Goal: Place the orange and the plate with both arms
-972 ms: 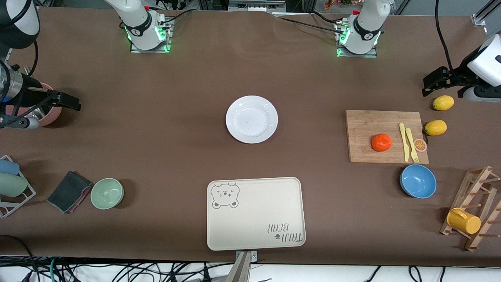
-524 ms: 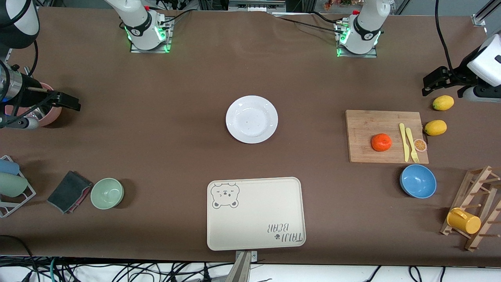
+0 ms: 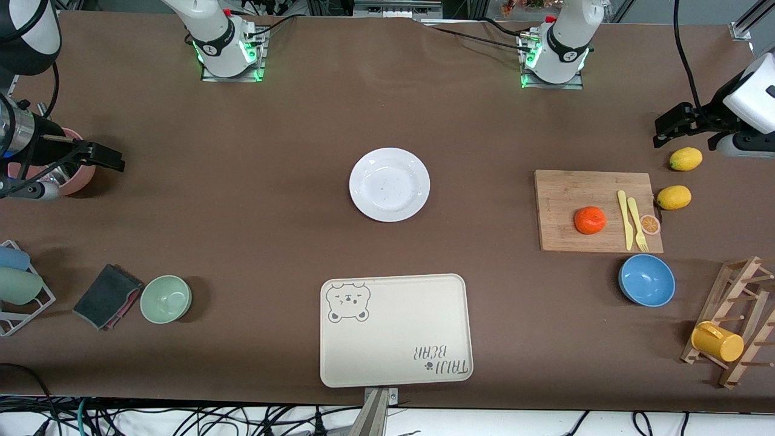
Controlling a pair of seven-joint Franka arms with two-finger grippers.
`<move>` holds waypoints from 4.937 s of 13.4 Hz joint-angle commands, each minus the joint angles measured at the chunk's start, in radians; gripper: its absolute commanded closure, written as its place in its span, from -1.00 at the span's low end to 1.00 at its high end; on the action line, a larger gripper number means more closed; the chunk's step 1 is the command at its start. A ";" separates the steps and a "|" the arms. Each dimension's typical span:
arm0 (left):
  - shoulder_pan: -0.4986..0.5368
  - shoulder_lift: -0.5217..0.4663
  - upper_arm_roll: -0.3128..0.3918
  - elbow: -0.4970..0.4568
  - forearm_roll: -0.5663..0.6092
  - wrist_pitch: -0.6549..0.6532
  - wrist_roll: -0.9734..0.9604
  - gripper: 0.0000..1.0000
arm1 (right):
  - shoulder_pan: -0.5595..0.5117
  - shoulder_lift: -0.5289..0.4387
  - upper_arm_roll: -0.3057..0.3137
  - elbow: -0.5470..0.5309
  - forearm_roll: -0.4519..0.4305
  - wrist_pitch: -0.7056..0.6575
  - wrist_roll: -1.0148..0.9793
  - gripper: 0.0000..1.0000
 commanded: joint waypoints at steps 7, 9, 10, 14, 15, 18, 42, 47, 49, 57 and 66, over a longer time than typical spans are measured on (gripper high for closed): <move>0.009 -0.001 -0.002 0.014 -0.011 -0.026 0.012 -1.00 | -0.002 -0.003 0.000 0.012 -0.005 -0.015 0.015 -1.00; 0.005 0.005 -0.002 0.014 -0.010 -0.026 0.012 -1.00 | -0.002 -0.003 0.002 0.012 -0.005 -0.015 0.015 -1.00; 0.005 0.008 -0.002 0.014 -0.010 -0.026 0.010 -1.00 | -0.002 -0.003 0.000 0.010 -0.007 -0.016 0.015 -1.00; 0.010 0.046 0.001 0.014 -0.013 -0.028 0.013 -1.00 | -0.002 -0.003 0.000 0.010 -0.005 -0.018 0.015 -1.00; 0.010 0.051 0.001 0.014 -0.013 -0.028 0.013 -1.00 | -0.002 -0.003 0.000 0.010 -0.007 -0.018 0.015 -1.00; 0.009 0.112 0.001 0.008 -0.013 -0.028 0.015 -1.00 | -0.002 -0.003 0.000 0.010 -0.005 -0.018 0.015 -1.00; 0.064 0.474 -0.004 -0.444 0.004 0.779 0.102 -0.01 | -0.002 -0.001 -0.001 0.010 -0.005 -0.020 0.004 -1.00; 0.052 0.448 -0.025 -0.354 0.003 0.660 0.098 0.62 | -0.002 -0.001 -0.001 0.010 -0.005 -0.020 0.001 -1.00; 0.052 0.448 -0.085 -0.281 -0.013 0.577 0.079 0.62 | -0.002 -0.001 -0.001 0.010 -0.005 -0.020 0.001 -1.00; -0.172 0.552 -0.281 -0.080 -0.013 0.561 -0.619 0.61 | -0.002 -0.001 -0.001 0.010 -0.004 -0.020 0.001 -1.00; -0.528 0.793 -0.275 0.122 -0.011 0.615 -1.139 0.58 | -0.002 -0.001 -0.001 0.010 -0.004 -0.020 -0.002 -1.00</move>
